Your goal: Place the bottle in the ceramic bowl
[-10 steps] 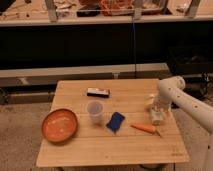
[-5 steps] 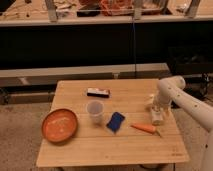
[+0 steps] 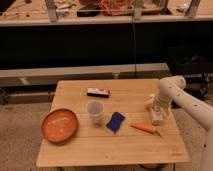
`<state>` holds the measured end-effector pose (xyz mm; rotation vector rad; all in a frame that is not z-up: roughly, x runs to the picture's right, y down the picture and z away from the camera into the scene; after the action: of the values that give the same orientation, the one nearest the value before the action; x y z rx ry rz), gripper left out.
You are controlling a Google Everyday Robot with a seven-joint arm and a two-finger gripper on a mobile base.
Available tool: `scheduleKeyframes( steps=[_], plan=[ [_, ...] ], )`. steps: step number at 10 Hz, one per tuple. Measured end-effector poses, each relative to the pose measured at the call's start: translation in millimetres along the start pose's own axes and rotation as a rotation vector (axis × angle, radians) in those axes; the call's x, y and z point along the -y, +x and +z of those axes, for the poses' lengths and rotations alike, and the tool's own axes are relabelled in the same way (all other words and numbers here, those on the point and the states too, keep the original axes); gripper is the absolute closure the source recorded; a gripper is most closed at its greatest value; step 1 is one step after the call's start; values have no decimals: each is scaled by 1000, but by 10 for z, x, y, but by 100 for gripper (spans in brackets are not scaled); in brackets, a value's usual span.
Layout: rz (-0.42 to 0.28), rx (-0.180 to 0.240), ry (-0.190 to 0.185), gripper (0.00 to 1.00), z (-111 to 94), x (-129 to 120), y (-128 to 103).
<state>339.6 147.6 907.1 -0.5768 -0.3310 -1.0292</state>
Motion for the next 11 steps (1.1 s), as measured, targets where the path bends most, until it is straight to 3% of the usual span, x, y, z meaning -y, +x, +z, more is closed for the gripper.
scheduleKeyframes(
  steps=[1,5,6,8,11],
  plan=[
    [1,0,4,26,-3,3,12],
    [1,7,9,26,2,10,40],
    [1,7,11,29,-5,16,44],
    [1,9,15,50,-23,20,56],
    [0,11,15,73,-36,12,61]
  ],
)
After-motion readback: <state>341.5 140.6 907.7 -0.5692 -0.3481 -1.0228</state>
